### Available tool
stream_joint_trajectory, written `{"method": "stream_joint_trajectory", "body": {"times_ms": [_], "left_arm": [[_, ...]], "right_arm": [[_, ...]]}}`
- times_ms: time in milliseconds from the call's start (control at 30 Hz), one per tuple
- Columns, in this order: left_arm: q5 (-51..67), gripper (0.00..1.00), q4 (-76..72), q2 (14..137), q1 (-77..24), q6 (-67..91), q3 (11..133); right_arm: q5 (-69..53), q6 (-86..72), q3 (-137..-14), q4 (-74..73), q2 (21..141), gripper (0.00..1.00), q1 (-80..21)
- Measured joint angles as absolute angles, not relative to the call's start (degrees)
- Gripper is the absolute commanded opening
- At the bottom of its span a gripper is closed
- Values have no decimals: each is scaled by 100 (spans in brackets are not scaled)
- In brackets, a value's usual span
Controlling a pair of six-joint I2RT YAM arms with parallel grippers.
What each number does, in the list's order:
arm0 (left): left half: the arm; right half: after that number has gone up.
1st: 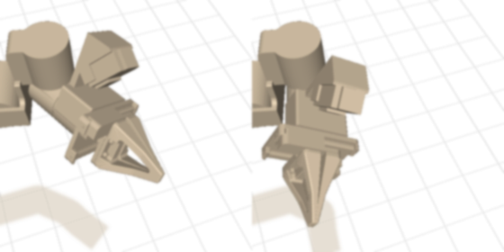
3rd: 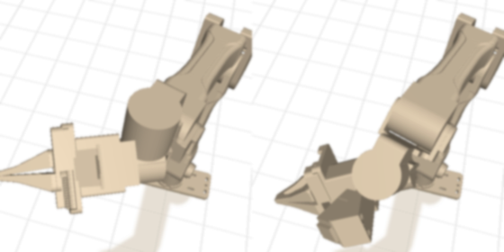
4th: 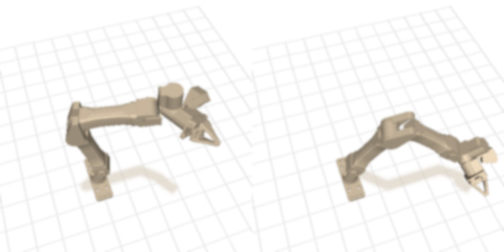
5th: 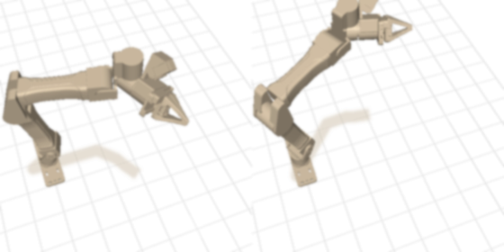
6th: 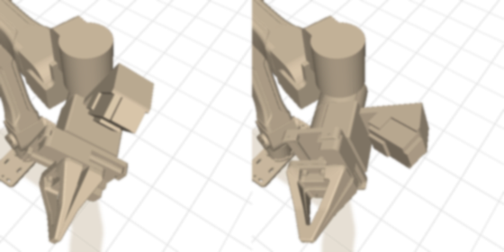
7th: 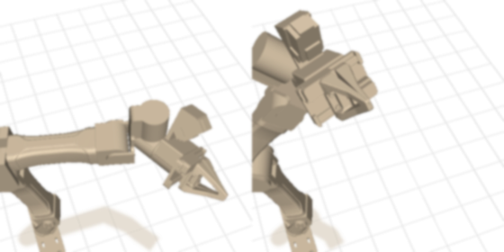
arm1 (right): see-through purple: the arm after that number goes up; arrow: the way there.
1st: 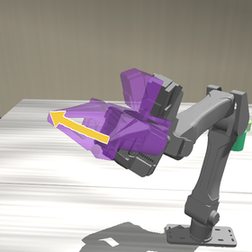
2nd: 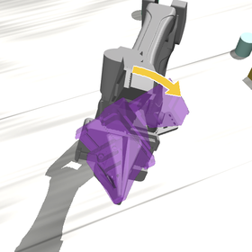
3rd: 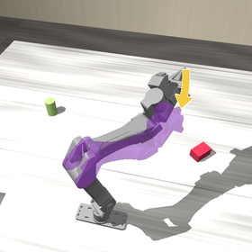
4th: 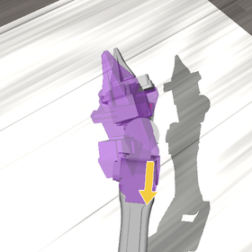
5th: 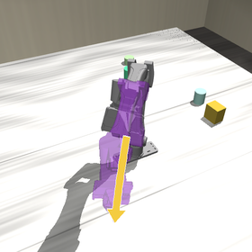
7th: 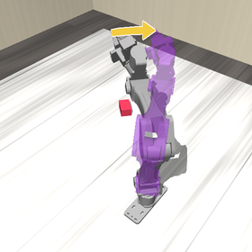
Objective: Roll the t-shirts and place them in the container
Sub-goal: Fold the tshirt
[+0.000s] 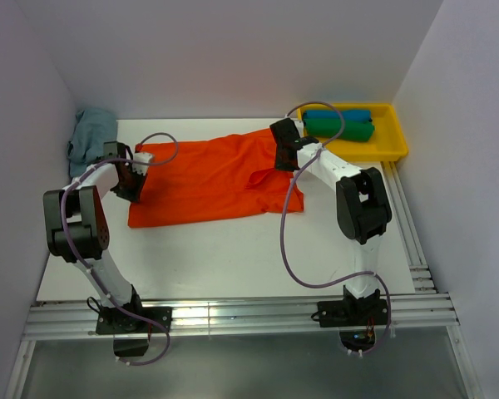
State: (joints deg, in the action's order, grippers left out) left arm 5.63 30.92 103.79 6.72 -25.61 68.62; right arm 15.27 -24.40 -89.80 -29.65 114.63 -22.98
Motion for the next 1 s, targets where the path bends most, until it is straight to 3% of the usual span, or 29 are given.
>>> {"method": "stream_joint_trajectory", "body": {"times_ms": [100, 233, 1000], "left_arm": [[530, 18, 3083, 10381, 674, -2561, 6858], [489, 1, 3070, 10383, 674, -2561, 6855], [523, 0, 2731, 10215, 760, -2268, 6855]], "right_arm": [[1518, -2440, -8980, -2967, 11463, 0, -2298], [1514, -2440, -8980, -2965, 11463, 0, -2296], [1540, -2445, -8965, -2963, 11459, 0, -2296]]}}
